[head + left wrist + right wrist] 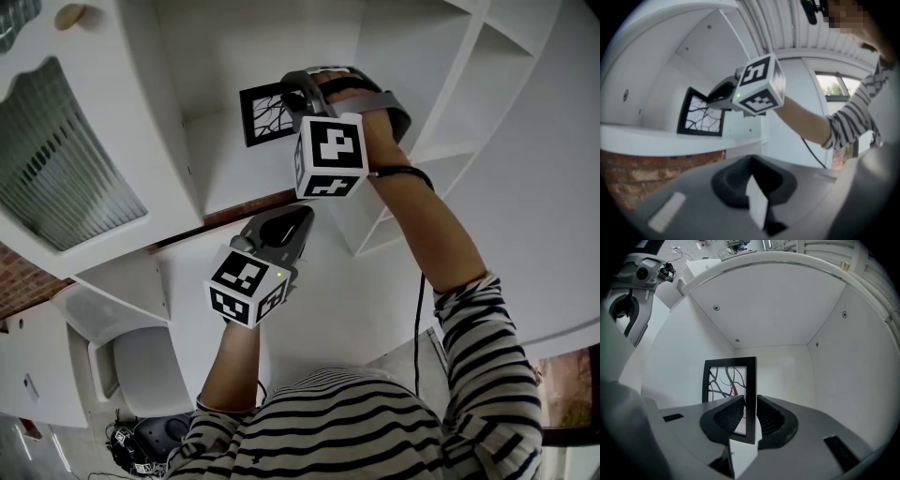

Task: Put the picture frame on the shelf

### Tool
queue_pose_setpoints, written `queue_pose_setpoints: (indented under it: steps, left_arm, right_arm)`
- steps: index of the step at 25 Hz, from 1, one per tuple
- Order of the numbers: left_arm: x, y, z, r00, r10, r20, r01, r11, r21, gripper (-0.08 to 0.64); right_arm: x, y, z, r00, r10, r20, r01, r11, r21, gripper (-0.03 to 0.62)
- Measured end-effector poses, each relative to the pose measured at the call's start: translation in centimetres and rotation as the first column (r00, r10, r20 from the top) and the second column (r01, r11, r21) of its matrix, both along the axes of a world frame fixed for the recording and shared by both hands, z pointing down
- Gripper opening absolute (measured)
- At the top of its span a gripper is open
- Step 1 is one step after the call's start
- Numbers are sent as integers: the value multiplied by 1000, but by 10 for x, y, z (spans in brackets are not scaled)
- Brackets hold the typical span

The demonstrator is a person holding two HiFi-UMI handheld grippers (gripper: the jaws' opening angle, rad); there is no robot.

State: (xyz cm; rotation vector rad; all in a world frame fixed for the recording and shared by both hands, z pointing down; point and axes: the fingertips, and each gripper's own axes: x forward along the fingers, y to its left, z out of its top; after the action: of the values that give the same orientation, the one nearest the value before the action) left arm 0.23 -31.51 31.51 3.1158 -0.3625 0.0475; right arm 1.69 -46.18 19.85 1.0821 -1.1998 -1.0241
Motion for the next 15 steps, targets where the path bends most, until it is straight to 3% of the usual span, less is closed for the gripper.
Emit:
queue_pose_setpoints:
  steps: [8, 15]
  left_arm:
    - [-3, -1, -2, 1000, -9, 0, 9, 1000, 3, 8]
    - [-3, -2, -3, 999, -34, -9, 34, 999, 14, 8]
  right_arm:
    - [-2, 3, -3, 1000, -11, 18, 11, 1000, 13, 75]
    - [-1, 9, -1, 996, -27, 85, 26, 1000, 12, 77]
